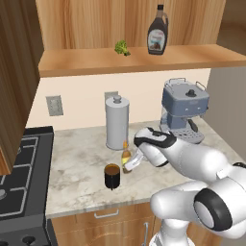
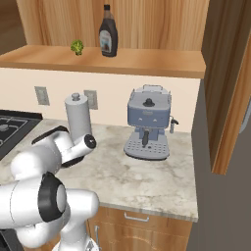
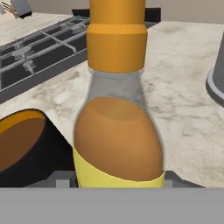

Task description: Pick the syrup bottle and honey bottle from the cabinet and place them next to the mug.

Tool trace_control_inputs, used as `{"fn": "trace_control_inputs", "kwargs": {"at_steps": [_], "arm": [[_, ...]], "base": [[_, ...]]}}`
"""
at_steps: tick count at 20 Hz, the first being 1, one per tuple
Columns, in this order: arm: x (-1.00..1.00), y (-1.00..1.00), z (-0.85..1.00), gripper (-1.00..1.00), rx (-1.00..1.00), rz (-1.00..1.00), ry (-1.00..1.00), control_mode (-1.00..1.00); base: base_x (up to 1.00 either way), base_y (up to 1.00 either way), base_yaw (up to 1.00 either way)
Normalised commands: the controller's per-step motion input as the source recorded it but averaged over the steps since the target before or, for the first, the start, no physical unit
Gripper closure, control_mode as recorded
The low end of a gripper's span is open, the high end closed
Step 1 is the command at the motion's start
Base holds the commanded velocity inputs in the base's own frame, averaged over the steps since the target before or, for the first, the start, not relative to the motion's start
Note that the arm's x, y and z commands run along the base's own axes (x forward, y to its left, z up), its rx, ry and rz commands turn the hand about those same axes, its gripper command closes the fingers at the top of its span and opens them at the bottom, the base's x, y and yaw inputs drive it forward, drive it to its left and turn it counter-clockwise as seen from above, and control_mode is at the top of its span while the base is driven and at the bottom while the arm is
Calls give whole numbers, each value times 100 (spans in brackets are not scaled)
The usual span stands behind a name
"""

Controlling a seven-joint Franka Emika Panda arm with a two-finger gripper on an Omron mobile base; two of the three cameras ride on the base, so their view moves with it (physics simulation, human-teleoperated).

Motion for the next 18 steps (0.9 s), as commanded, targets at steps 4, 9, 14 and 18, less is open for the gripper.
{"fn": "trace_control_inputs", "kwargs": {"at_steps": [4,9,14,18], "arm": [[0,-1,-44,100,3,2,-5,-100],[0,0,-49,100,5,4,-6,-100],[-6,-3,-26,100,4,2,-12,-100],[-23,-11,-24,100,1,3,-10,-100]], "base": [[0,0,0],[0,0,0],[0,0,0],[0,0,0]]}}
